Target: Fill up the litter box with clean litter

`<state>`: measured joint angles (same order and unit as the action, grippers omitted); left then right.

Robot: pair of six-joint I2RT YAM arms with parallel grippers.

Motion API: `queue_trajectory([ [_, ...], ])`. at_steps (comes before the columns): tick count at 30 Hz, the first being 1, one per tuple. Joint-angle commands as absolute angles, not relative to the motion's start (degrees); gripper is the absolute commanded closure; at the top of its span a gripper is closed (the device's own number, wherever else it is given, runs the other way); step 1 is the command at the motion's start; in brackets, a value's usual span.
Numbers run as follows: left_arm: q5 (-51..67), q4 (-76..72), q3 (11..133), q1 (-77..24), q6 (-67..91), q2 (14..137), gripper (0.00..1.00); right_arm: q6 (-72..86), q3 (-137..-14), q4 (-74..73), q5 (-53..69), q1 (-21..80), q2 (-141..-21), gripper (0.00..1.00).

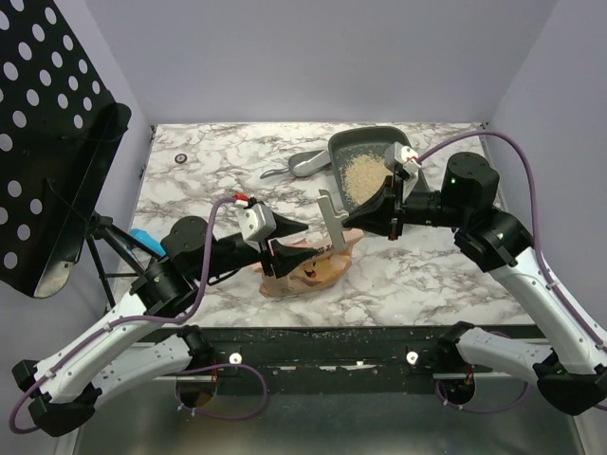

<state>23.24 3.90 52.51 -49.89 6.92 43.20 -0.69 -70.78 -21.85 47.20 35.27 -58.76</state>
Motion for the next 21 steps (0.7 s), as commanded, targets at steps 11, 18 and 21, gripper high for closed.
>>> queue_trajectory([
  [11, 6.5, 27.9, 52.8, -49.9, -6.8, 52.6, 0.59, -16.8, -86.3, -43.1, 27.2, 35.2, -69.5, 1.00],
  [18, 7.6, 30.3, 52.0, -49.8, -6.5, 53.8, 0.59, -22.8, -85.9, -46.7, 25.8, 35.2, -72.4, 1.00],
  [21, 7.2, 30.9, 51.2, -49.8, -6.2, 54.2, 0.59, -24.2, -85.4, -48.0, 26.0, 35.2, -74.0, 1.00],
])
